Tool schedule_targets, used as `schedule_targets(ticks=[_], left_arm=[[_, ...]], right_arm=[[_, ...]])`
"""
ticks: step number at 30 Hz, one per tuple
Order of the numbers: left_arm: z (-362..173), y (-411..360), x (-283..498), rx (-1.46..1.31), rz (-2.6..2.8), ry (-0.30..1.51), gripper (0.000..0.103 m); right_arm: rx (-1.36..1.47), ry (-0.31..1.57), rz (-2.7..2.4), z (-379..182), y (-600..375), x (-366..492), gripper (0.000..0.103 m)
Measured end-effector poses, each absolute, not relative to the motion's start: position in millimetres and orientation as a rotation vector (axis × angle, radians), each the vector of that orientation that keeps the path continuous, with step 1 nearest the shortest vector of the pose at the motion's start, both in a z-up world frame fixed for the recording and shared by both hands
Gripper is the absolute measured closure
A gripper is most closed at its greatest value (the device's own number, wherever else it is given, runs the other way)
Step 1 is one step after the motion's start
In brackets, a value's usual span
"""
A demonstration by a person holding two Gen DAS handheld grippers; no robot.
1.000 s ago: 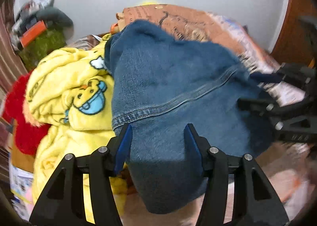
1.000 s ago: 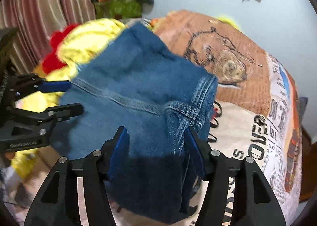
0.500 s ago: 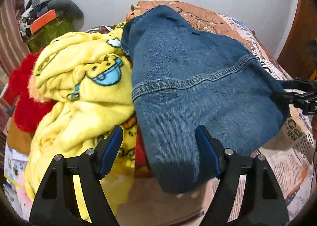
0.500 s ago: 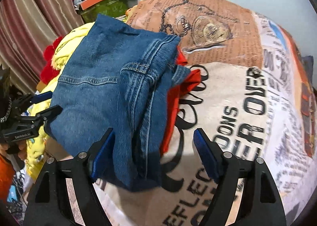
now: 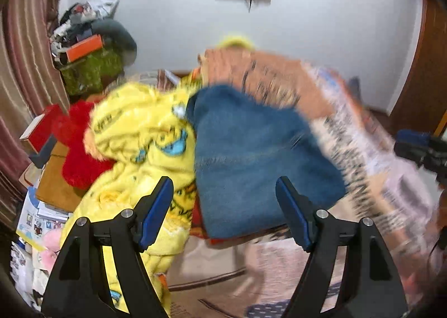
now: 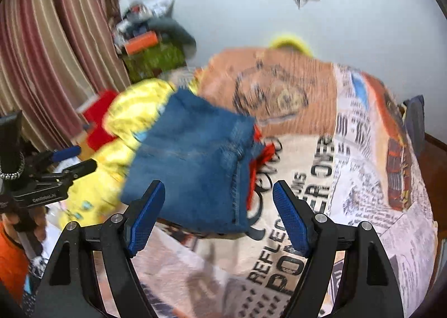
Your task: Fold large clothes
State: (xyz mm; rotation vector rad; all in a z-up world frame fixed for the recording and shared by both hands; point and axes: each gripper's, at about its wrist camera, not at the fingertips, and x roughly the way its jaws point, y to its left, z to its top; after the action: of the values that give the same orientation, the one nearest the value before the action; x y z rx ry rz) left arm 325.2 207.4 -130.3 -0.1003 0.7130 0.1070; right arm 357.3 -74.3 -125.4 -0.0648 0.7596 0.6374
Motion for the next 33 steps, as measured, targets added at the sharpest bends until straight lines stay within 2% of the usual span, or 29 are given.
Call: schedule_targets(ticks=[7,16,25,31,33], left_arm=[[-42,178,256,-0.130,0.072,0.486,0.027],[19,127,158,-0.054,0.083,0.216,0.027],[32,98,94,-0.031,0.125,0.053,0.027],[25,92,85,-0.039,0.148,0.042,0.027],[21,92,86,-0.039,0.152,0.056,0.023]], right_arm=[[-0.027,0.545,0.680,-53,-84,289,0.028],[-0.029,0.265,0.680,3,-96,193,0.028],[-0.006,0.117,0.640,13,-109,141,0.027],[0.014,0.122,0.621,6,-109,137,0.025],[0.002,0.134,0.605,4,-107,138,0.025]])
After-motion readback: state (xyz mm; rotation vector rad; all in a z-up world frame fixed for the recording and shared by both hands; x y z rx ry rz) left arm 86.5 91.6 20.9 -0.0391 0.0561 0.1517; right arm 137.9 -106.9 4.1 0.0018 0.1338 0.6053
